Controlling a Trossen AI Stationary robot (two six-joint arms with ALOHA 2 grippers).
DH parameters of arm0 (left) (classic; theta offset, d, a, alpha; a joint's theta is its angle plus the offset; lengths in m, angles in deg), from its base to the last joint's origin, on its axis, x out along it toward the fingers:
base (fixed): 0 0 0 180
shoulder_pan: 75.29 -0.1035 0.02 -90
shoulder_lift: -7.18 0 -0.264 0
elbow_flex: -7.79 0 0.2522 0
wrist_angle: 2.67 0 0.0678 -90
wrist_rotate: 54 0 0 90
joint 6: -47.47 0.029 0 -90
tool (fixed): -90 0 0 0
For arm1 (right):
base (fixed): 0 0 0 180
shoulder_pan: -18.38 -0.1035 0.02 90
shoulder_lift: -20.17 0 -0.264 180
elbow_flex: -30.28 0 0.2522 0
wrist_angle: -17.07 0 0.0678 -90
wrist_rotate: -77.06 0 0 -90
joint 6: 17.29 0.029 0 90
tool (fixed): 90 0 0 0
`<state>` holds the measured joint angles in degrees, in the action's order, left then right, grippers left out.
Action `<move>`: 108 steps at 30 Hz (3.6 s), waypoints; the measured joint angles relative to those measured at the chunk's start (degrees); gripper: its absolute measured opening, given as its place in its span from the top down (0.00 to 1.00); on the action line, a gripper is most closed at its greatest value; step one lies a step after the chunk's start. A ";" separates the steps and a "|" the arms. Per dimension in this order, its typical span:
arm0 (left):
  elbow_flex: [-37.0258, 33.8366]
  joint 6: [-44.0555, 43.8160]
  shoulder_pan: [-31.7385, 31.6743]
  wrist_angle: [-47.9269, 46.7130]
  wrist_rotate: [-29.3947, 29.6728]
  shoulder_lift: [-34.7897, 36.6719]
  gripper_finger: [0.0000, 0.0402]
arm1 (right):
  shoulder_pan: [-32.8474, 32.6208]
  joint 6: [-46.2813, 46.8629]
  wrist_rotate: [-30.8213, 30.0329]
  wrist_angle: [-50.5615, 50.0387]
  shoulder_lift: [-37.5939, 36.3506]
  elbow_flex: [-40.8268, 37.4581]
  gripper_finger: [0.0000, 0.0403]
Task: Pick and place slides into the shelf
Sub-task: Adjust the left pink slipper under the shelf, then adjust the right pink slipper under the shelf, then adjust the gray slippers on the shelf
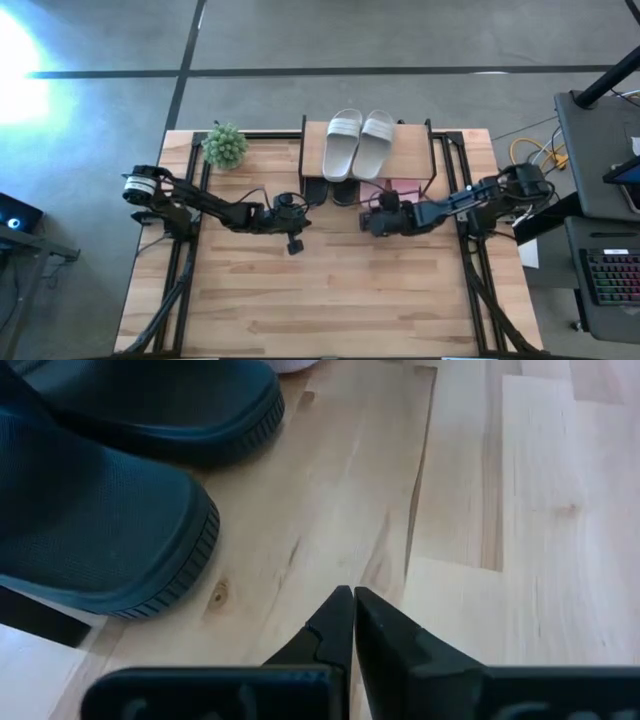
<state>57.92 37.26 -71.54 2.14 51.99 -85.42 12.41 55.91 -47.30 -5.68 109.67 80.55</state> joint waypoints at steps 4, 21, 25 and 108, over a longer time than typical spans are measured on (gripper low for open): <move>-0.01 -0.03 0.00 -0.02 0.02 0.00 1.00 | 2.41 -3.51 0.28 0.15 0.00 0.20 0.97; -0.01 0.03 0.00 -0.03 0.04 0.00 1.00 | -17.31 22.22 -6.87 -18.26 -6.73 2.66 0.97; -0.01 0.07 0.00 -0.02 0.04 0.00 1.00 | -23.48 41.42 -7.52 -34.36 -7.08 2.36 0.97; 37.98 15.11 -22.73 -40.65 -7.17 0.44 1.00 | 1.71 -3.22 -14.63 -41.84 -20.73 25.43 0.97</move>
<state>95.89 52.37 -94.27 -38.52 44.82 -84.97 14.12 52.69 -61.94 -47.52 88.94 105.99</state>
